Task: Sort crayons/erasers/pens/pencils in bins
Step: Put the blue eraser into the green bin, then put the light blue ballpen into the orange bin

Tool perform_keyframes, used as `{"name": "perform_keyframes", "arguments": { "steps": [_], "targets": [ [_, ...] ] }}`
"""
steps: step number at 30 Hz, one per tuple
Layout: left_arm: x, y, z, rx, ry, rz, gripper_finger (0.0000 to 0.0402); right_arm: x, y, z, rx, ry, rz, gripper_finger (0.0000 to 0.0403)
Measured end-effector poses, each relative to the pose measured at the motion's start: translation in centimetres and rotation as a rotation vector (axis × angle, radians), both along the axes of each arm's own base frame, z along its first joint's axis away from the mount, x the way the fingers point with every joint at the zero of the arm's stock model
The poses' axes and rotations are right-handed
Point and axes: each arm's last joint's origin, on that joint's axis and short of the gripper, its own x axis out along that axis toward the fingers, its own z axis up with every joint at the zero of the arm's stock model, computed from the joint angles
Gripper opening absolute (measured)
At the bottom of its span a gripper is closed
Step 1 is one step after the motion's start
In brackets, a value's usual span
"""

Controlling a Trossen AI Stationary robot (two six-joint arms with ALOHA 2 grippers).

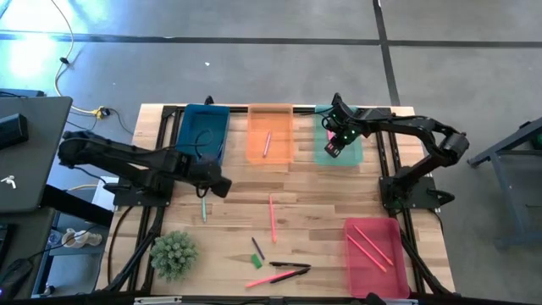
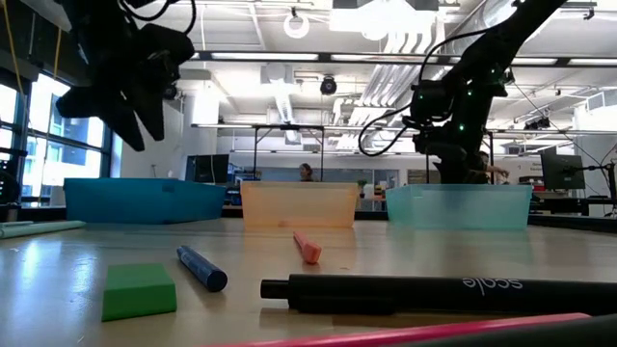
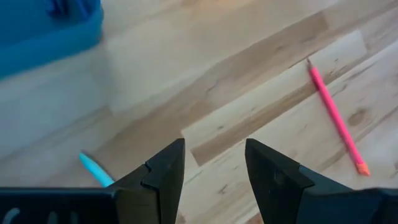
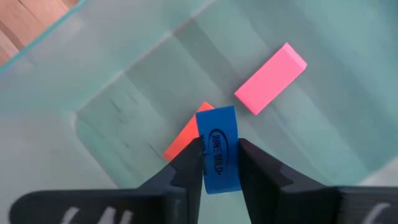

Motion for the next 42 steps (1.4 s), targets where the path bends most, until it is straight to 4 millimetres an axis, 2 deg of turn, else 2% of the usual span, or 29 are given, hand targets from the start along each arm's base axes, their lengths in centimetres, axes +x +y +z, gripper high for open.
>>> {"name": "perform_keyframes", "arguments": {
  "steps": [7, 14, 27, 33, 42],
  "targets": [
    [-0.5, -0.9, -0.5, -0.116, 0.075, 0.041, 0.0156, 0.1, -0.1, 0.2, 0.000, 0.000, 0.000, 0.0135],
    [-1.4, -1.8, -0.8, -0.192, 0.161, 0.088, 0.0156, 0.8, -0.7, 2.5, -0.011, -0.012, 0.000, 0.0169],
    [-1.8, -3.5, -0.8, -0.252, 0.154, 0.328, 0.0156, 1.7, -3.2, 7.2, -0.119, -0.104, -0.018, 0.0172],
    [-1.7, -4.7, -1.6, -0.239, 0.192, 0.396, 0.0156, 1.5, -3.6, 7.6, -0.140, -0.105, 0.001, 0.0172],
    [-0.5, -6.2, -4.0, -0.226, 0.279, 0.490, 0.0156, 1.6, -3.6, 7.6, -0.147, -0.100, 0.024, 0.0172]
  ]
}}
